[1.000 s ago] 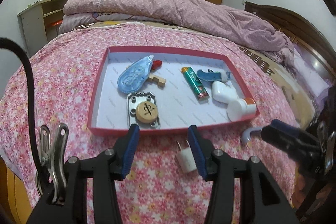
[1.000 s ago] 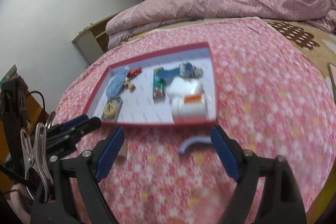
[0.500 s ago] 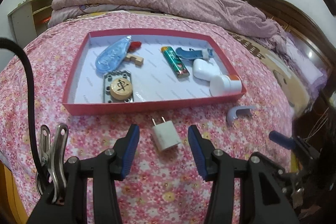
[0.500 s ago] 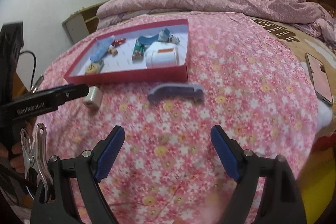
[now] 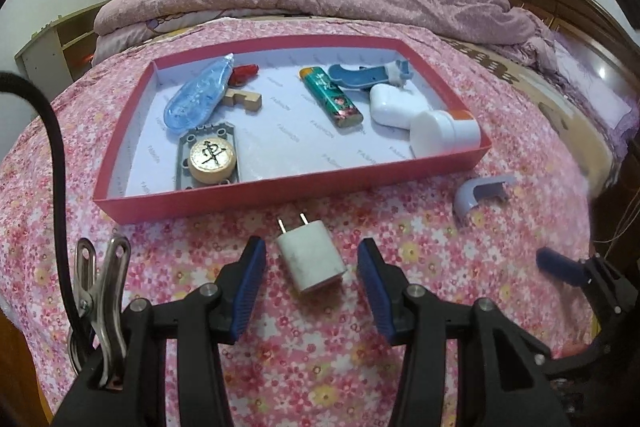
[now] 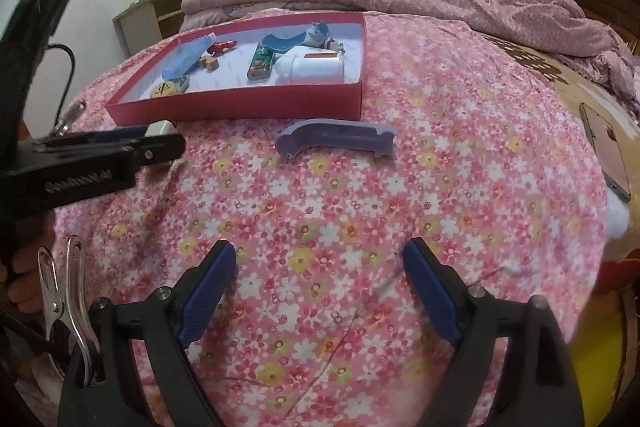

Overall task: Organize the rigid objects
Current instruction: 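Grasp the white charger plug with the left gripper while the right moves toward the lavender curved piece, then grasp the lavender curved piece with the right gripper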

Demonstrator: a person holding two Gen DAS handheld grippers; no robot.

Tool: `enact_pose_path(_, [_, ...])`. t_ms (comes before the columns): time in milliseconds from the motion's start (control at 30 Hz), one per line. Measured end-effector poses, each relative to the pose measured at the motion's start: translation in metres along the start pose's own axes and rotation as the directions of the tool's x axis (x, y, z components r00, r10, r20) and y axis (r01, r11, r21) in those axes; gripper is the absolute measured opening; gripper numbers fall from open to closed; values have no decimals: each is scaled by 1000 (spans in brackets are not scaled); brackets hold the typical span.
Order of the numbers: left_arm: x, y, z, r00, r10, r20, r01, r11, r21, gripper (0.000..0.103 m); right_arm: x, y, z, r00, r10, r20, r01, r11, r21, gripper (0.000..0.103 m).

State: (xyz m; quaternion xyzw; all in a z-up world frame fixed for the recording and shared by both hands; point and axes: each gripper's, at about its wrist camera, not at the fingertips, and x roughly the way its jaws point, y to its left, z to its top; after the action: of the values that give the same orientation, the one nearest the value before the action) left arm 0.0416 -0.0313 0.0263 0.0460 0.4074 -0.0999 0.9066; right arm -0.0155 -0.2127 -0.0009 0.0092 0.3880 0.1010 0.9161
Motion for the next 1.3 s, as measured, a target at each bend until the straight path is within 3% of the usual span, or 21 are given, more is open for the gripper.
enact_pose_path(200, [5,1,0,999,32,-3,-32,999,1,33,1,1,-1,1000,8,-1,-8,1000,-9,93])
enact_pose_path(400, [1,5,-3,1000,25,-2,-25,1000,0,33,3,4,-1,1000,1,-5,-1,1000,-22,95])
enact_pose_path(533, [-8,15,-6,999,38,17,-38,999,-16,33,6,7,-1,1000,2,-17,-3,999,-38,103])
enact_pose_path(667, [-14,33,-11,998,64,21,-63,997,-53,33,9,15,-1,999,-42,-29,39,997,-70,103])
enact_pose_path(933, [-19,64,-17,998,61,25,-57,988,-146,33,7,16,2,999,-43,-29,41,997,-65,101])
enact_pose_path(1133, [-20,71,-23,999,44,26,-39,986,-163,33,4,7,24,1000,-4,12,4,1000,-2,100])
enact_pose_path(1300, [-21,73,-25,999,31,26,-26,985,-171,33,11,-3,42,997,-58,45,56,996,62,100])
